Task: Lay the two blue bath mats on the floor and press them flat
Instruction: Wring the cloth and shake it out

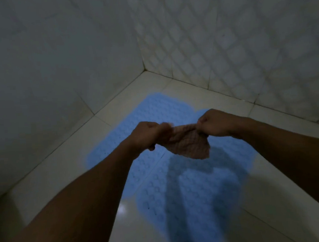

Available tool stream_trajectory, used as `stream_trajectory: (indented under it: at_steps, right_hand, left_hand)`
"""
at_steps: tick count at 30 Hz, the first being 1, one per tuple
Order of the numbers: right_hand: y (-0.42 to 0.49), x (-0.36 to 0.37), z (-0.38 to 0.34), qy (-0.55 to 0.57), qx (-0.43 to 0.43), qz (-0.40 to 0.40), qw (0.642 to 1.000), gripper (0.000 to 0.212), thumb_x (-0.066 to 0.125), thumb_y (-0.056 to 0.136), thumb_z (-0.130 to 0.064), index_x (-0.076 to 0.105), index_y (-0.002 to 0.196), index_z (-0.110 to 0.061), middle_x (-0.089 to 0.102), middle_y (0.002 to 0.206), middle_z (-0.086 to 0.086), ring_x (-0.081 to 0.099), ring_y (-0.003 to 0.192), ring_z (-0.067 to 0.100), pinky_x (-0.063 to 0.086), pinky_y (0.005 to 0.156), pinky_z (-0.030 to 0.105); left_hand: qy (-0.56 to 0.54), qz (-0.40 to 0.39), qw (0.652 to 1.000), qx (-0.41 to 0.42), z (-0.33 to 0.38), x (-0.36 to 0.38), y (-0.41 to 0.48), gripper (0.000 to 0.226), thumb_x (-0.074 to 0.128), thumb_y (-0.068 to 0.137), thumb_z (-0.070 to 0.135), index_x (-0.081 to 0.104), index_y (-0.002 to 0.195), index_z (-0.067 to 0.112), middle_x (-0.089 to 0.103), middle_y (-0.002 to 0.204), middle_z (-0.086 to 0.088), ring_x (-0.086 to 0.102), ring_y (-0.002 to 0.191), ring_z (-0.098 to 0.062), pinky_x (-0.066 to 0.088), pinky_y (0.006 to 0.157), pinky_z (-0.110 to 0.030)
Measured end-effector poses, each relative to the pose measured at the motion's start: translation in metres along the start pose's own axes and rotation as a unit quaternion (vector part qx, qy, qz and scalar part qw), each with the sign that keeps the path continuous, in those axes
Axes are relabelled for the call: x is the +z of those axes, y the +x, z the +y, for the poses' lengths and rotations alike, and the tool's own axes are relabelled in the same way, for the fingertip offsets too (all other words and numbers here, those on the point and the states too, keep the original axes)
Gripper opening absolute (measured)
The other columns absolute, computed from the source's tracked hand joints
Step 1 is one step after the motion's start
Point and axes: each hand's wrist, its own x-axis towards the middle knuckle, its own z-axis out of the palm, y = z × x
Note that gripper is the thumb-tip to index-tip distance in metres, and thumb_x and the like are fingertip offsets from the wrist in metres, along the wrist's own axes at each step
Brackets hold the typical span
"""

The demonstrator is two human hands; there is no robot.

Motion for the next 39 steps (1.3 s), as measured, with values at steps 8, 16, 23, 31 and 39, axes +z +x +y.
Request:
stream_trajectory:
  at_steps: [8, 16, 23, 31, 39]
  right_hand:
    - [-0.112, -0.232, -0.154, -0.084, -0.008, 0.046, 0.995, 0.034, 0.055, 0.092, -0.016, 0.056, 0.059, -0.022, 0.062, 0.067, -0.002, 0.061, 0.072, 0.020, 0.040, 0.055, 0.023]
    - [-0.265, -0.464, -0.335, -0.114, -0.005, 0.087, 0.990, 0.012, 0.062, 0.095, -0.024, 0.064, 0.083, -0.024, 0.065, 0.085, -0.002, 0.062, 0.083, 0.018, 0.043, 0.060, 0.023]
    - [-0.398, -0.613, -0.379, -0.106, 0.023, 0.202, 0.973, 0.012, 0.062, 0.096, -0.026, 0.067, 0.102, -0.017, 0.065, 0.085, -0.008, 0.064, 0.077, 0.015, 0.057, 0.073, 0.035]
    - [-0.572, -0.711, -0.360, -0.119, 0.092, 0.318, 0.936, 0.011, 0.061, 0.098, -0.023, 0.068, 0.094, -0.016, 0.072, 0.083, 0.001, 0.066, 0.066, 0.012, 0.052, 0.057, 0.024]
    - [-0.732, -0.724, -0.352, -0.169, 0.249, 0.417, 0.858, 0.012, 0.057, 0.100, -0.026, 0.065, 0.091, -0.024, 0.068, 0.099, 0.002, 0.069, 0.089, 0.025, 0.060, 0.074, 0.038]
  left_hand:
    - [0.163, -0.089, 0.981, 0.056, 0.274, -0.110, -0.083, 0.030, 0.072, 0.093, 0.032, 0.062, 0.070, 0.015, 0.053, 0.059, -0.001, 0.049, 0.055, -0.017, 0.043, 0.053, -0.025]
    - [0.370, -0.110, 0.905, 0.180, 0.573, -0.233, -0.196, 0.029, 0.070, 0.093, 0.037, 0.066, 0.075, 0.015, 0.062, 0.076, -0.005, 0.058, 0.077, -0.020, 0.043, 0.067, -0.027]
    - [0.399, -0.097, 0.856, 0.315, 0.771, -0.234, -0.259, 0.035, 0.074, 0.090, 0.036, 0.061, 0.060, 0.023, 0.057, 0.064, 0.006, 0.055, 0.071, -0.016, 0.041, 0.062, -0.027]
    - [0.357, -0.129, 0.798, 0.469, 0.912, -0.143, -0.335, 0.012, 0.074, 0.091, 0.037, 0.069, 0.091, 0.026, 0.066, 0.107, -0.005, 0.063, 0.106, -0.026, 0.054, 0.094, -0.042]
    - [0.331, -0.248, 0.719, 0.558, 1.005, -0.034, -0.413, 0.017, 0.070, 0.094, 0.034, 0.071, 0.087, 0.020, 0.064, 0.090, -0.010, 0.057, 0.076, -0.026, 0.048, 0.063, -0.037]
